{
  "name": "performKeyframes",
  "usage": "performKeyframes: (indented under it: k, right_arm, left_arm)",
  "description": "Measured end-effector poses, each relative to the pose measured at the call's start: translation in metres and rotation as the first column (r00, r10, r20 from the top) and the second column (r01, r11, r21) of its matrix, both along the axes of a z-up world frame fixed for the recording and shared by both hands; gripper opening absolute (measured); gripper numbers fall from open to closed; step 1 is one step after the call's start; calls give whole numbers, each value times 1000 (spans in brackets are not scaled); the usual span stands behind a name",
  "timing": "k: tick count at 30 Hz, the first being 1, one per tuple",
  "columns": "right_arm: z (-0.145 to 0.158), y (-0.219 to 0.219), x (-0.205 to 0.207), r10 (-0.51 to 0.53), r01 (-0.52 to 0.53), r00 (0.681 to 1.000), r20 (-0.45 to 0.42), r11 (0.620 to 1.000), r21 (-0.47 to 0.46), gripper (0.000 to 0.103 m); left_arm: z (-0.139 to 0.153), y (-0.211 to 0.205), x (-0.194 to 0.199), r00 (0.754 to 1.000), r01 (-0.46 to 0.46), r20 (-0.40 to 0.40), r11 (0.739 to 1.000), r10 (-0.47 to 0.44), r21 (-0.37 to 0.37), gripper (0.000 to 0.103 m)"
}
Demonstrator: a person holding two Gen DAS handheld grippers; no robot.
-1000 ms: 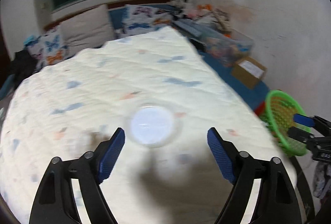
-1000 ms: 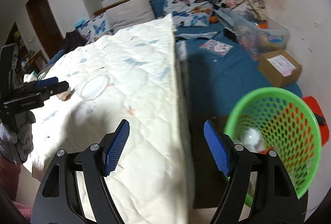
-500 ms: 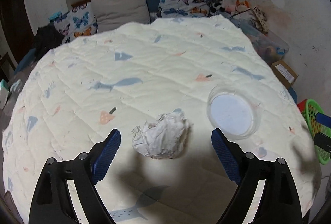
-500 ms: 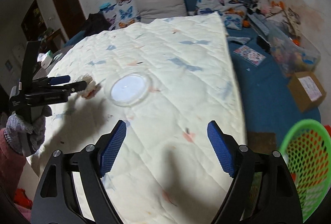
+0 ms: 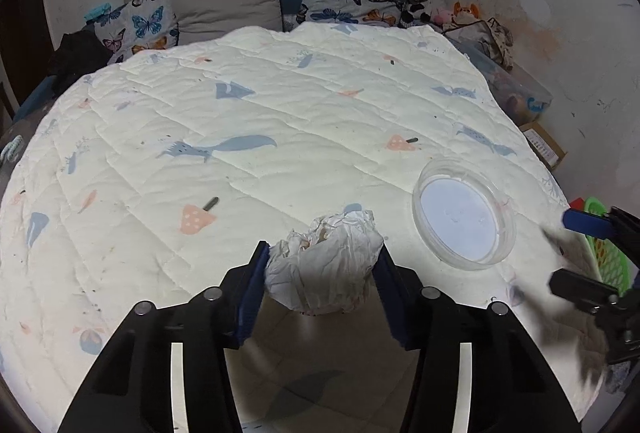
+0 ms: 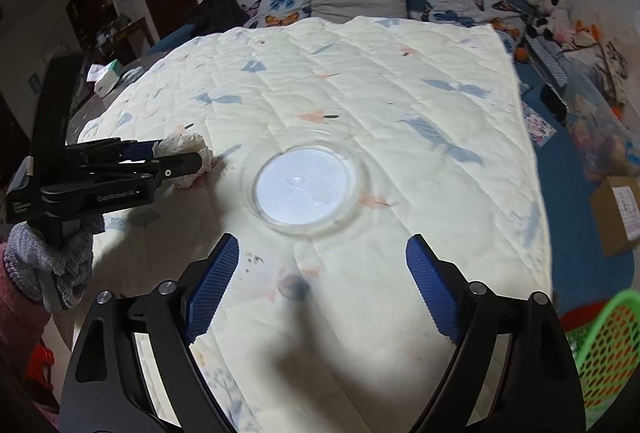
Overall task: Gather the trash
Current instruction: 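Grasp the crumpled white tissue with the left gripper while the right gripper grasps the clear lid, then carry the tissue with the left gripper while the right gripper carries the lid to the basket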
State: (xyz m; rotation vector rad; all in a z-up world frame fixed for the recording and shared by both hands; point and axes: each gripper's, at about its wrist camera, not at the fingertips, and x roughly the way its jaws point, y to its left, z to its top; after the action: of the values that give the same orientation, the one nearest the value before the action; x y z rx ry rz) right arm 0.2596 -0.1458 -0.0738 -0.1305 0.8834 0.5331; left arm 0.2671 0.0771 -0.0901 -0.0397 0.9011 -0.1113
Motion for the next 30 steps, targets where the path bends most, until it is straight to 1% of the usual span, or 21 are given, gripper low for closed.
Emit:
performKeyframes:
  k: [4,7,13,17,22,28,30]
  right_arm:
    - [-6,16,9,19,-19,1000,-10,1000,-9,91]
    - [-11,26,16,30,-31,999,-21,999,-14,91]
    - [-23,40,31,34,-35,999,-31,998,-49,95]
    - [-30,46,41,31,-34,998,-58,998,-53,95]
    - [-35,52,48,25,-29,998,-57,997,-73,95]
    - [-36,54,53,13,-16,998,-59,998,-58,95]
    - [-35,54,54,10,-13,998,-56,998,-59,93]
  left_arm:
    - [8,9,-6,1000,-13,22,1000,13,-11,47]
    - [15,17,-11,999,-22,39,1000,22,-20,47]
    - [26,27,-18,997,-33,62,999,35,-32,47]
    - [27,29,-20,997,-33,67,999,35,-31,47]
    - [27,32,-21,997,-36,66,999,39,-40,47]
    - [25,35,-21,997,-45,58,998,47,-47,47]
    - [25,35,-21,997,-45,57,998,47,-48,47]
